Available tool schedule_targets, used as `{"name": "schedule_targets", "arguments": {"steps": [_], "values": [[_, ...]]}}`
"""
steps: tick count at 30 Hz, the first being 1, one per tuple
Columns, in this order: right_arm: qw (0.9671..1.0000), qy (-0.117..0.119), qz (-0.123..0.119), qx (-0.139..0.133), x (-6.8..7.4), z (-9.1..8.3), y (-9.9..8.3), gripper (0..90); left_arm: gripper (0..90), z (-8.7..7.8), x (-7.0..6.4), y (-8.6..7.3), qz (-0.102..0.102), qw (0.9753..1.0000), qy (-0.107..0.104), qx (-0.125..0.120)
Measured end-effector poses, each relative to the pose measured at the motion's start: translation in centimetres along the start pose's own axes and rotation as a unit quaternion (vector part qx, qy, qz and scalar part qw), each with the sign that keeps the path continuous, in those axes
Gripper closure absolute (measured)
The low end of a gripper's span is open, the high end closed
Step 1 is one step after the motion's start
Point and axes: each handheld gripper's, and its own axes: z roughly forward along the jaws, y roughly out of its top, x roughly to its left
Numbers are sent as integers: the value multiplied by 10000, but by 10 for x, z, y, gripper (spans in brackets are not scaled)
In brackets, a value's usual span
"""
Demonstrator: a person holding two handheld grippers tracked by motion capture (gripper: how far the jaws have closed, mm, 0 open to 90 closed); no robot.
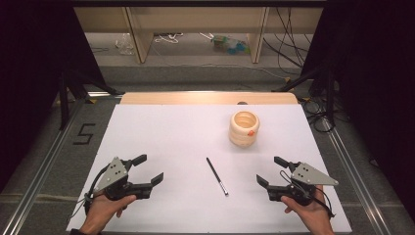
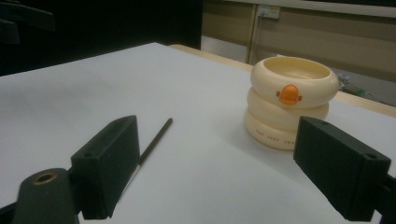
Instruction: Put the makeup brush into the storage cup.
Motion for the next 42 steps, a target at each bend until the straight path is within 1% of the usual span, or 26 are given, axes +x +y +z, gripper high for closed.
{"name": "schedule_targets", "arguments": {"steps": [2,5,6,8,9,10,11,13,14,15,16,17,19,20,22,24,28,29,33,34,35,36,37,40,41,42], "values": [[10000,12,-5,26,0,0,0,157,160,0,0,0,50,10000,-26,16],[10000,0,-37,-17,0,0,0,157,160,1,0,0,39,10000,-27,7],[10000,-7,-41,16,0,0,0,157,161,1,0,0,8,10000,-5,11],[9999,51,78,130,1,-1,0,157,160,1,0,-1,24,10000,-28,-4],[10000,19,11,63,0,0,0,157,161,1,-1,-1,25,10000,-7,26],[9999,46,83,103,2,0,0,157,160,1,-1,-1,15,10000,-15,19],[9999,38,8,122,1,1,0,157,161,1,-1,-1,20,10000,-18,20],[10000,52,-16,79,1,2,0,157,160,1,-1,-1,16,10000,-15,39],[9998,116,63,161,2,1,0,157,161,1,-1,-1,26,10000,-23,45],[9999,88,-76,68,1,3,0,158,160,1,-2,-1,15,10000,-19,42],[9999,88,-76,68,1,3,0,158,160,1,-2,-1,7,10000,-18,34],[9998,151,-9,124,2,3,0,158,161,2,-1,0,37,10000,-40,29],[9998,134,-4,148,3,3,0,158,160,2,-2,-1,40,10000,-31,49],[9999,97,-77,92,2,4,1,158,161,2,-3,-1,50,10000,-36,64],[9998,130,-50,120,3,5,1,158,161,3,-3,-1,70,9999,-69,58],[9997,138,-96,154,3,6,2,158,161,3,-4,-2,58,9999,-55,91],[9997,164,-145,121,5,11,2,158,160,4,-4,-2,95,9999,-57,110],[9996,205,-115,184,6,12,2,158,161,4,-5,-2,81,9999,-54,118],[9991,267,-252,207,7,19,6,158,161,4,-5,-2,59,9999,-57,116],[9989,330,-171,287,10,22,7,159,161,4,-5,-2,58,9999,-55,115],[9989,330,-171,287,10,22,7,159,161,4,-5,-2,64,9999,-56,115],[9987,393,-212,227,12,25,7,159,161,4,-5,-2,61,9999,-54,118],[9985,377,-242,328,12,25,8,160,161,4,-5,-2,56,9999,-50,119],[9984,387,-249,333,13,28,9,160,161,4,-5,-2,67,9999,-44,137],[9983,376,-302,328,13,30,10,160,161,5,-5,-2,61,9999,-44,130],[9981,437,-283,320,13,32,10,160,161,5,-6,-2,54,9999,-43,120]]}}
